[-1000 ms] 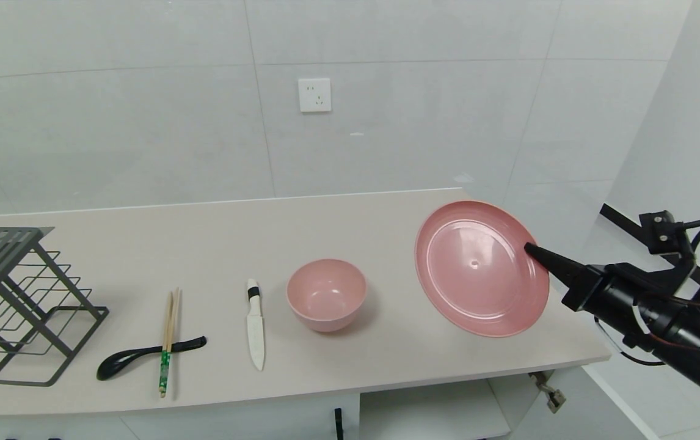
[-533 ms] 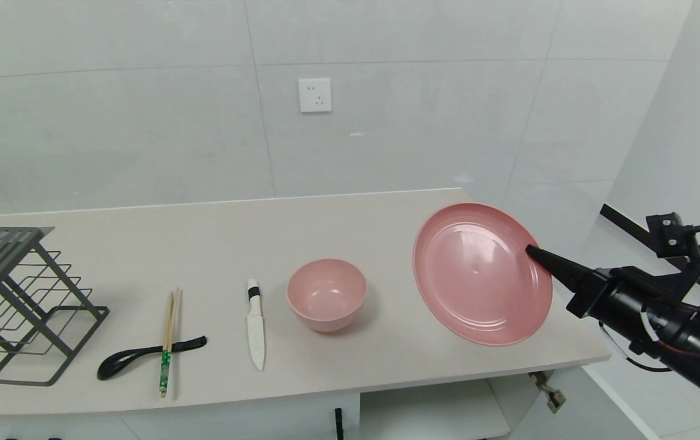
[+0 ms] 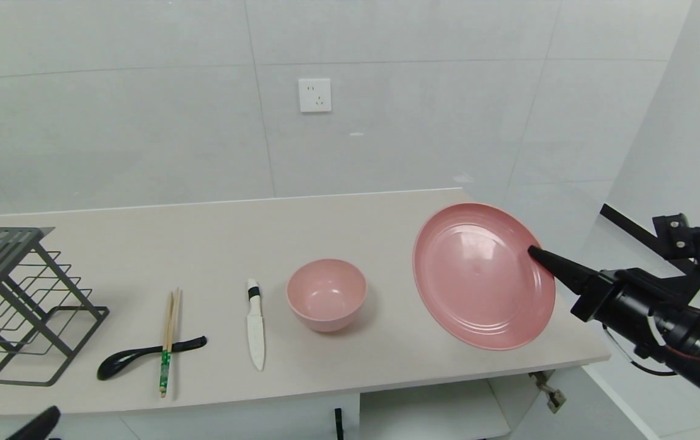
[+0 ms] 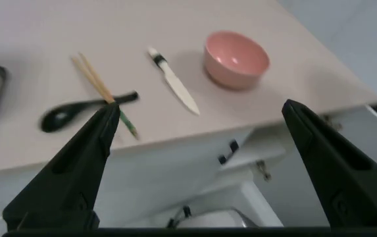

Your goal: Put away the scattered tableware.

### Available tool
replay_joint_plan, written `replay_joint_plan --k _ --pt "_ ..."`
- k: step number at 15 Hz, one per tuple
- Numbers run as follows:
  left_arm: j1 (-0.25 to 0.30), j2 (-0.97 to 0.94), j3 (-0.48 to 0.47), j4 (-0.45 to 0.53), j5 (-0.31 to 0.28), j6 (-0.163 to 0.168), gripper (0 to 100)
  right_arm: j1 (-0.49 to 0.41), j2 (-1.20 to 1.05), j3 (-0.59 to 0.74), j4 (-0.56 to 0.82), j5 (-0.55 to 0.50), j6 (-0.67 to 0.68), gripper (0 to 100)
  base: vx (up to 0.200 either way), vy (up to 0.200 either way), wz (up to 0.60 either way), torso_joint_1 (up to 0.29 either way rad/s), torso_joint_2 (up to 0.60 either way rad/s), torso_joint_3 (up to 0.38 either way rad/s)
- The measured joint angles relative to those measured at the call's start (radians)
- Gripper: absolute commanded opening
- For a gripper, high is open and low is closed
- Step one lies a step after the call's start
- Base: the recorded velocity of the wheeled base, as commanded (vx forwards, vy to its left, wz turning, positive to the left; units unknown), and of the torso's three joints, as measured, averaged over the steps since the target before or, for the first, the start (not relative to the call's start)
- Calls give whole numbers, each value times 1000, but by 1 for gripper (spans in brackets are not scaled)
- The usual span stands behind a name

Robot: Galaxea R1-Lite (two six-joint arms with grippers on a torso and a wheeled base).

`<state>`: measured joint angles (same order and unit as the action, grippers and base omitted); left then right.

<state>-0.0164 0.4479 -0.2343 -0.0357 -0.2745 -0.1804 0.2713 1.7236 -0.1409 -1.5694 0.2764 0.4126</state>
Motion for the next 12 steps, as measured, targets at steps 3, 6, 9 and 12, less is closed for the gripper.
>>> replay_joint_plan --k 3,6,9,12 --pt "-137 98 86 -50 -13 -26 100 10 0 6 0 0 -3 0 0 0 0 0 0 0" --pt "-180 214 107 -141 -16 -54 100 16 0 8 0 0 -3 0 0 0 0 0 0 0" --pt "-201 379 80 -285 -17 -71 100 21 0 6 0 1 -16 0 0 0 0 0 0 0" --pt "-247 596 62 -471 -14 -82 100 26 -1 15 0 0 -25 0 0 0 0 0 0 0"
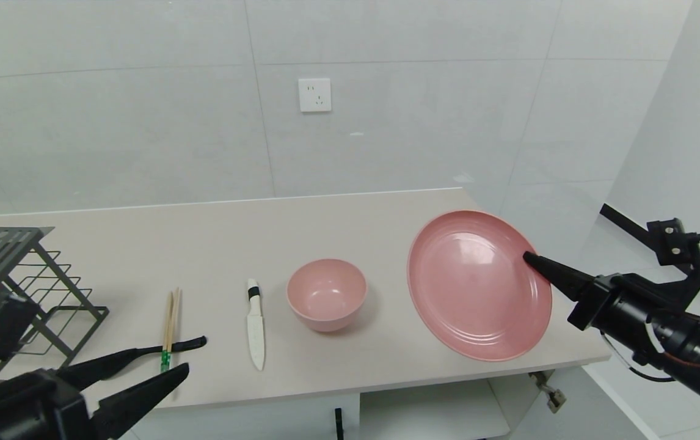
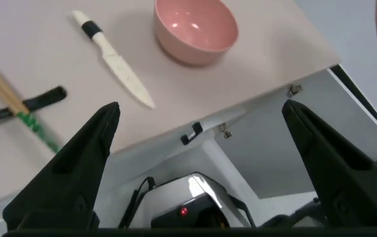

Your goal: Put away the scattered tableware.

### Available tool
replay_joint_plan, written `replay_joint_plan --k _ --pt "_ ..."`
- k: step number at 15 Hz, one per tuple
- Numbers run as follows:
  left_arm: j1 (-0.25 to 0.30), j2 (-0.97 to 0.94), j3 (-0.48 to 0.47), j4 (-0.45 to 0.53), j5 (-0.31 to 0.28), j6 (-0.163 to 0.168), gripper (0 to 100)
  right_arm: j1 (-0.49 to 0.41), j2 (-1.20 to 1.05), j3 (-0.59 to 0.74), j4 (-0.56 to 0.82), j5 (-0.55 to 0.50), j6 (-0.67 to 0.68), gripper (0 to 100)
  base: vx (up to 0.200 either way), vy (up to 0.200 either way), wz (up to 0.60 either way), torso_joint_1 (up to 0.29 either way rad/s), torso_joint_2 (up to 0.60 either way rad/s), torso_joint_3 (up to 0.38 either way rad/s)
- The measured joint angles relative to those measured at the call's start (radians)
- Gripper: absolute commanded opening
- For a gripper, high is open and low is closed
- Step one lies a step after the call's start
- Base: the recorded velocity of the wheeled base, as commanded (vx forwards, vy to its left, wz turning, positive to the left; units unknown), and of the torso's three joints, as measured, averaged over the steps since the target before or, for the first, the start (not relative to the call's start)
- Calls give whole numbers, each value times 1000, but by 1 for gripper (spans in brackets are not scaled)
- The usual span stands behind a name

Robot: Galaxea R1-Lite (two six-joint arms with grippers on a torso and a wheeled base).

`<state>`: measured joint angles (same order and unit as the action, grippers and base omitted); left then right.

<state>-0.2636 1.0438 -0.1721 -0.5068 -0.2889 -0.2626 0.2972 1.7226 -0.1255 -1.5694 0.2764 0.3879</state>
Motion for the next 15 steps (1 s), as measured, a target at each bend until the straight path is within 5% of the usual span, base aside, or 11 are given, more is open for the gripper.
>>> replay_joint_plan --k 4,7,15 --pt "-50 337 -50 -295 44 -12 100 0 -6 10 0 0 0 0 0 0 0 0 0 0" --pt "-65 537 -104 -521 69 -64 100 -7 -39 31 0 0 5 0 0 0 0 0 0 0" --pt "-121 771 -152 -567 74 -76 100 11 -73 21 0 1 5 0 0 0 0 0 0 0"
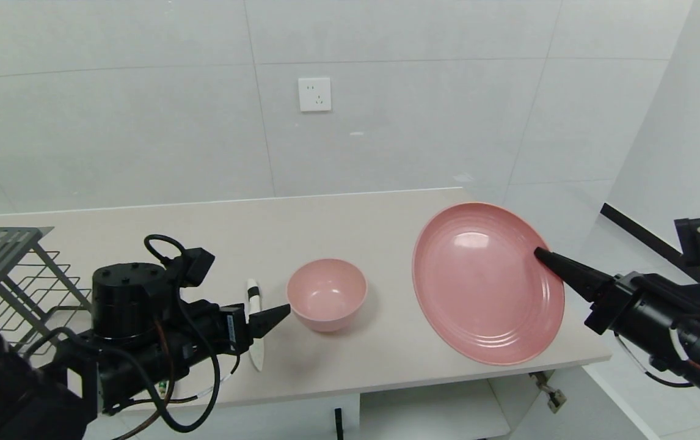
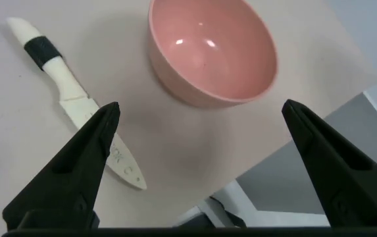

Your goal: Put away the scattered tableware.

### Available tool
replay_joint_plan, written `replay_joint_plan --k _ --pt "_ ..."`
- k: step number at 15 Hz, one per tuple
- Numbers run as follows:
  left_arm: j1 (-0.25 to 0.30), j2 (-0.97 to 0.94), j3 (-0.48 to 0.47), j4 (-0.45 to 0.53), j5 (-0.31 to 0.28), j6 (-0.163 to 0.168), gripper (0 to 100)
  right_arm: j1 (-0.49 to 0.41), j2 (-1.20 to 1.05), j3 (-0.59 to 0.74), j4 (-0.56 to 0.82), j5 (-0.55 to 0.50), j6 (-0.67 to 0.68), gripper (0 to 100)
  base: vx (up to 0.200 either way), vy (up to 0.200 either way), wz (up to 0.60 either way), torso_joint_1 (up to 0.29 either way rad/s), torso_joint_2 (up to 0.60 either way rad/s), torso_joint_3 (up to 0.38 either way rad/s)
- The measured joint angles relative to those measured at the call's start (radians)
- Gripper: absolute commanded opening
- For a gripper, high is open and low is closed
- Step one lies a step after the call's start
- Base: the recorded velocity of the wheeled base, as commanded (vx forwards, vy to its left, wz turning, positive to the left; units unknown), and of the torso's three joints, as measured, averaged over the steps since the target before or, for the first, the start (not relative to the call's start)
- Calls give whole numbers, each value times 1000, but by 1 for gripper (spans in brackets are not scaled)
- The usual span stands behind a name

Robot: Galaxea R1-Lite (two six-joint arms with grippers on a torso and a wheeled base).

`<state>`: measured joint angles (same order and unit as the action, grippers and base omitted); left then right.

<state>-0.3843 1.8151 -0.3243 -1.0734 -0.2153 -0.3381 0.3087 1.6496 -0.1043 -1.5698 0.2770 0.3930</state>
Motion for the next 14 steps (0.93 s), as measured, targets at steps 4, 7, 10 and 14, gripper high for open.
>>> replay_joint_plan --k 4,7,10,14 --pt "-19 159 -153 -45 21 2 100 -3 -6 5 0 0 2 0 0 0 0 0 0 0" --pt "-35 265 -213 -64 59 2 100 -5 -14 5 0 1 3 0 0 0 0 0 0 0" --pt "-38 331 -251 -71 58 -1 100 -3 -23 3 0 3 2 0 0 0 0 0 0 0" --pt "-40 396 -304 -74 54 -3 100 -2 -27 1 0 3 1 0 0 0 0 0 0 0"
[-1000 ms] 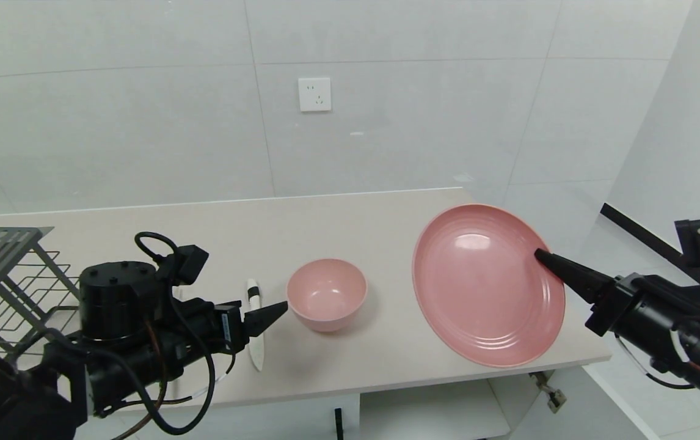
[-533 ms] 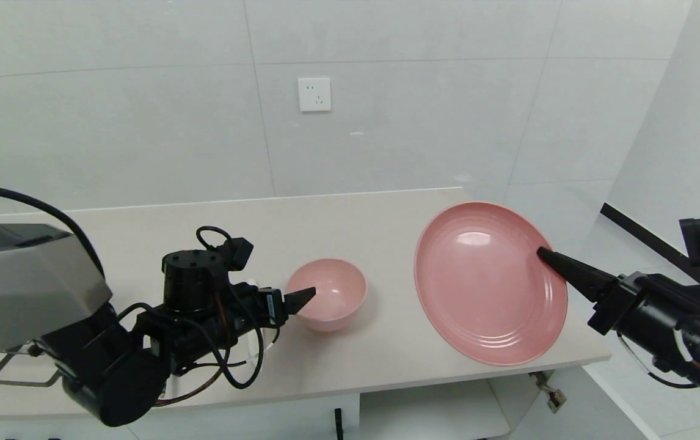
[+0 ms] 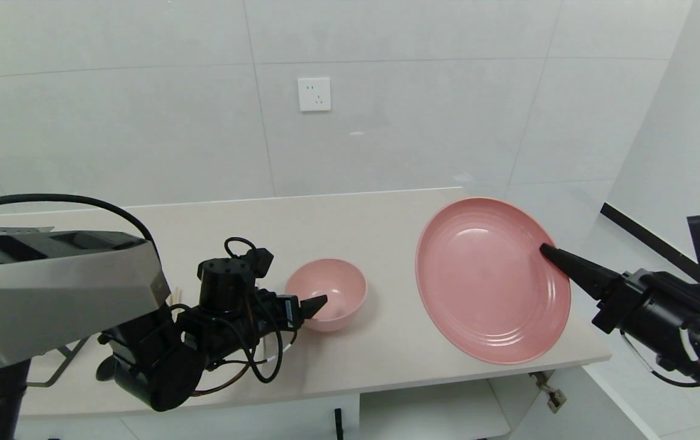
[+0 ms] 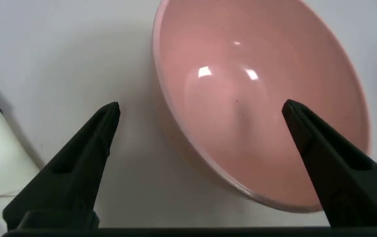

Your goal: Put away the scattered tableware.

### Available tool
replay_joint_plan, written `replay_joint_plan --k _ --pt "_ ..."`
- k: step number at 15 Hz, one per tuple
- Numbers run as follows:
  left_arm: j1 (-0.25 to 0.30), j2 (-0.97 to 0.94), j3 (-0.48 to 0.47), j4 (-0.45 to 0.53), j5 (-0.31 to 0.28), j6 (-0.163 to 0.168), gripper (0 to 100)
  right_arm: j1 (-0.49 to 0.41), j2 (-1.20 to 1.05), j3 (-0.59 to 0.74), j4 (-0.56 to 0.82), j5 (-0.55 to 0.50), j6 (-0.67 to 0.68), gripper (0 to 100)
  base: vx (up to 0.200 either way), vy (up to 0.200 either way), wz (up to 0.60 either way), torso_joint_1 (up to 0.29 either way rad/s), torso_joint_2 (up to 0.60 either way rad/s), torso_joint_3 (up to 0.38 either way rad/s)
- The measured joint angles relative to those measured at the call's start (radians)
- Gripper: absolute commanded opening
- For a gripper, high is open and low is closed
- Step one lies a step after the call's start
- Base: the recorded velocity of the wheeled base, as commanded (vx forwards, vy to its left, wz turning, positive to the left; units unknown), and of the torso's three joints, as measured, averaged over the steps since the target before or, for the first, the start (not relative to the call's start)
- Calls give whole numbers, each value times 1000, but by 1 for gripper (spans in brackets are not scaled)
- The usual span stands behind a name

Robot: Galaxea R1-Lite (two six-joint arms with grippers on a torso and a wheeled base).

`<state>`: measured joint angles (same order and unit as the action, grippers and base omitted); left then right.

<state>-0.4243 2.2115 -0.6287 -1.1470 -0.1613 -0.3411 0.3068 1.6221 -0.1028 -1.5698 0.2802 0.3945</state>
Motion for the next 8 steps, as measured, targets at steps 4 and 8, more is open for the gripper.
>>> replay_joint_plan --k 4,8 --pt "-1 19 3 -38 -1 -1 0 -1 -2 0 0 0 -1 0 0 0 0 0 0 0" --pt "8 4 63 -107 0 1 0 -3 -2 0 0 0 -2 0 0 0 0 0 0 0"
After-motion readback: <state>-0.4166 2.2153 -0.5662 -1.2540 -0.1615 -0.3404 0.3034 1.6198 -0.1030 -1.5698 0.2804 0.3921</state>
